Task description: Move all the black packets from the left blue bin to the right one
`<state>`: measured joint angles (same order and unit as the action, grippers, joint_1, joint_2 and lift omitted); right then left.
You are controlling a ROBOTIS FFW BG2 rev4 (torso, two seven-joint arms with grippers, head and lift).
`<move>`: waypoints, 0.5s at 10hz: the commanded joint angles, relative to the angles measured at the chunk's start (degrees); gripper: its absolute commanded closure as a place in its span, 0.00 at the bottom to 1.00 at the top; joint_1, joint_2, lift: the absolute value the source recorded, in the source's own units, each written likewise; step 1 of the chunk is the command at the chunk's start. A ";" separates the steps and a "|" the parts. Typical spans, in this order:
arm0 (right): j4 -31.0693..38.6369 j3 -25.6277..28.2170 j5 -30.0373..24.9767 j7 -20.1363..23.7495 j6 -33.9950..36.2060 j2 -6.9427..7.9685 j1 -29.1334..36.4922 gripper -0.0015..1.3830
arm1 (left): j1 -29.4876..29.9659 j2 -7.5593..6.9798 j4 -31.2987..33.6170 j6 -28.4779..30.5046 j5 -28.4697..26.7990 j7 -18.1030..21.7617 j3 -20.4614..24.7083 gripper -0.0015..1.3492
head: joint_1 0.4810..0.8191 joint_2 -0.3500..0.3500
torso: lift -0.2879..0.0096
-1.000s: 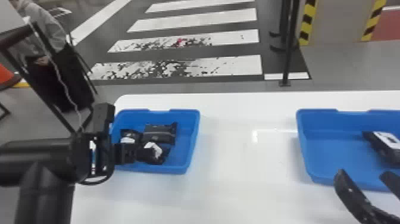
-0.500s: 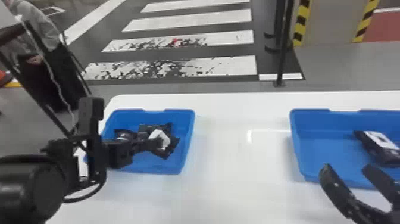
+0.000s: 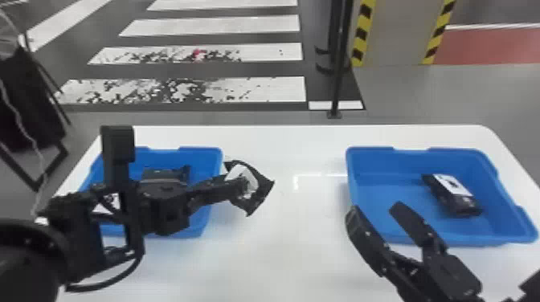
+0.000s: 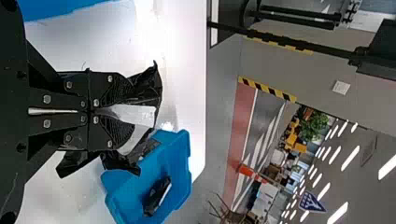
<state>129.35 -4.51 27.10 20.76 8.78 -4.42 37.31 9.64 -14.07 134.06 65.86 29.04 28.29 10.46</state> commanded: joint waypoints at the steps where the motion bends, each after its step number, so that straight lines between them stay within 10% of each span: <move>1: -0.33 -1.66 1.12 0.25 0.64 -0.32 -1.17 0.09 | -0.22 0.19 -0.11 -1.17 1.13 0.01 -2.12 0.85 | 0.63 0.60 | 0.35; 5: -2.29 -4.86 2.61 1.92 2.32 -1.12 -4.54 0.09 | -1.21 0.36 -0.11 -2.30 4.56 0.01 -7.14 0.85 | 0.63 0.58 | 0.35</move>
<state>127.37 -8.90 29.49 22.64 11.06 -5.47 33.25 8.56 -13.71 133.94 63.63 33.20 28.30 4.03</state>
